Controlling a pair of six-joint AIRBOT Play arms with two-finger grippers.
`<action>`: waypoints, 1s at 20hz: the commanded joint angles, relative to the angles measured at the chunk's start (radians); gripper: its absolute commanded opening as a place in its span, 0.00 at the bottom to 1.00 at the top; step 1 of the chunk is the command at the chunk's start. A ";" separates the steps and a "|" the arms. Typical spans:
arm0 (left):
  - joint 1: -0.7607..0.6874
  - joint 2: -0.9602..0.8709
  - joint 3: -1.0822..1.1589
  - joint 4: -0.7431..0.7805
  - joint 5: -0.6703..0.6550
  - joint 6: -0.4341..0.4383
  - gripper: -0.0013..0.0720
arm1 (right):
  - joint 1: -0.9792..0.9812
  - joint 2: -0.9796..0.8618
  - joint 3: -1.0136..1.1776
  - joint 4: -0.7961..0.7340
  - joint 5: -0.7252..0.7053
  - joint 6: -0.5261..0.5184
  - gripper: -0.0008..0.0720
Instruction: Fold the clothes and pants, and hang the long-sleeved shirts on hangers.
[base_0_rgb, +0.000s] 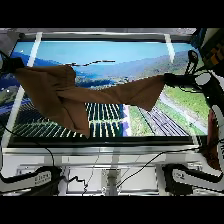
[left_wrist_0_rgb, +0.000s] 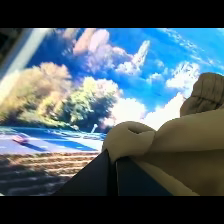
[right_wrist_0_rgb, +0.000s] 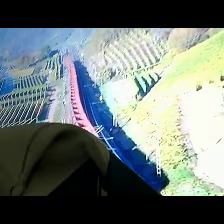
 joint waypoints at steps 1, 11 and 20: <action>0.032 -0.001 -0.121 -0.054 0.069 -0.084 0.05 | -0.002 -0.003 0.000 -0.053 -0.096 0.029 0.03; 0.092 0.333 -0.660 0.050 0.085 -0.208 0.05 | 0.064 -0.009 0.000 -0.073 -0.028 0.023 0.03; 0.092 0.833 -1.050 -0.134 0.131 -0.224 0.45 | 0.068 -0.009 0.000 -0.078 -0.028 0.024 0.03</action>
